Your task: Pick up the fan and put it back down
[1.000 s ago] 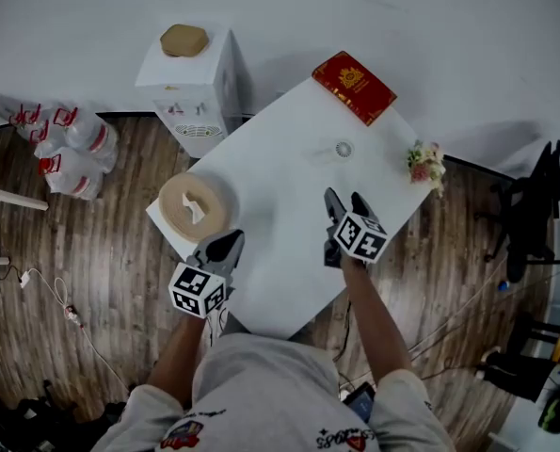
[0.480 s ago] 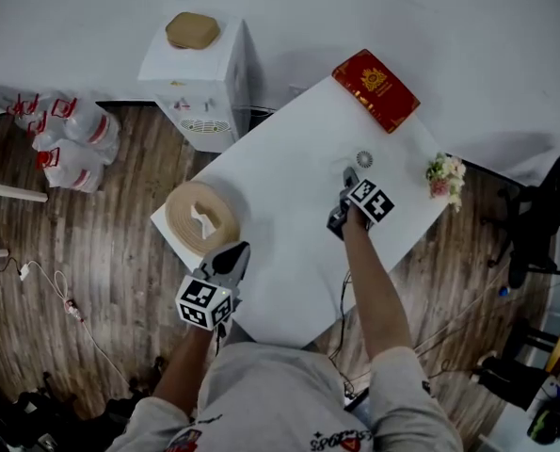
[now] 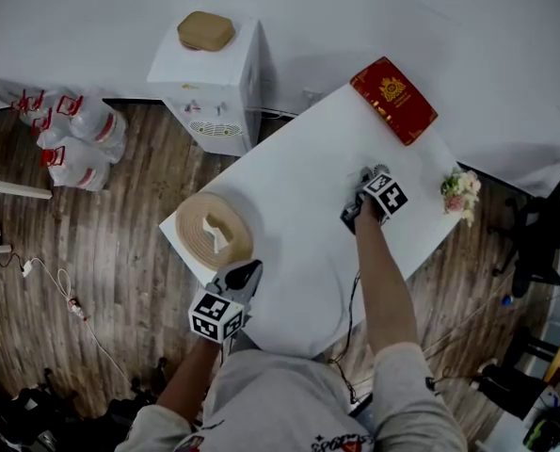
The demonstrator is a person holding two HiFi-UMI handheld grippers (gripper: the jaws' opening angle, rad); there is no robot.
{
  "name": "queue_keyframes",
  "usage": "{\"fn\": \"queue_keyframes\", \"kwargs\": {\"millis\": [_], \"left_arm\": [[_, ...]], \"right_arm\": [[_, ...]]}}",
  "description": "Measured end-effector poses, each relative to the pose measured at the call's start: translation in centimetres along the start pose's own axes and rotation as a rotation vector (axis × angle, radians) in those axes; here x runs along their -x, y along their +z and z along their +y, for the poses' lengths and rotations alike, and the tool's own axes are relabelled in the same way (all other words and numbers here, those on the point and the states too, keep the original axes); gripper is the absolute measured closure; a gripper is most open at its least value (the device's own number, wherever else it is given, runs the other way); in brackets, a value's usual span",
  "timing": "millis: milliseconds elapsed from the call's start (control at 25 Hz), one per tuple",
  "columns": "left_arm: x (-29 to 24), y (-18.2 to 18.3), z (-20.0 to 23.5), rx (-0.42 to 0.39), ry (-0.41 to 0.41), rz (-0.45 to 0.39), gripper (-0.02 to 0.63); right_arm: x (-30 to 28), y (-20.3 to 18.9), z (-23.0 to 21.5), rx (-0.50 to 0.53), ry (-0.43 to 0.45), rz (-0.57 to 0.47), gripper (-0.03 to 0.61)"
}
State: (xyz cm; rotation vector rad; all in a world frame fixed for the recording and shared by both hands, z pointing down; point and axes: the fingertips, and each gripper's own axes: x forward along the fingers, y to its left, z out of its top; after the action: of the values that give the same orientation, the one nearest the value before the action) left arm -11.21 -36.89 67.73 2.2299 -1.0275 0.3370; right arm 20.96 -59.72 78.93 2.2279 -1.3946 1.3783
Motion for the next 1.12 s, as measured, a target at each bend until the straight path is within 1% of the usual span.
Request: {"fn": "queue_keyframes", "kwargs": {"millis": [160, 440, 640, 840, 1000, 1120], "left_arm": [[-0.2, -0.5, 0.4, 0.011, -0.007, 0.029, 0.609], [-0.3, -0.3, 0.9, -0.001, -0.002, 0.047, 0.609], [-0.9, -0.2, 0.7, -0.015, -0.017, 0.059, 0.609], [-1.6, -0.2, -0.6, -0.03, -0.041, 0.064, 0.609], [-1.6, -0.6, -1.1, -0.029, -0.046, 0.071, 0.609], [-1.4, -1.0, -1.1, -0.03, -0.041, 0.079, 0.609]], "right_arm": [[-0.9, 0.4, 0.8, 0.064, 0.0, 0.008, 0.245], [-2.3, 0.1, 1.3, 0.307, 0.065, 0.098, 0.272], [-2.2, -0.2, 1.4, 0.402, 0.094, 0.137, 0.27], [-2.2, -0.6, 1.8, 0.54, 0.102, 0.174, 0.27], [-2.5, -1.2, 2.0, 0.592, 0.112, 0.226, 0.261], [-2.7, -2.1, 1.6, 0.629, 0.097, 0.262, 0.257]]}}
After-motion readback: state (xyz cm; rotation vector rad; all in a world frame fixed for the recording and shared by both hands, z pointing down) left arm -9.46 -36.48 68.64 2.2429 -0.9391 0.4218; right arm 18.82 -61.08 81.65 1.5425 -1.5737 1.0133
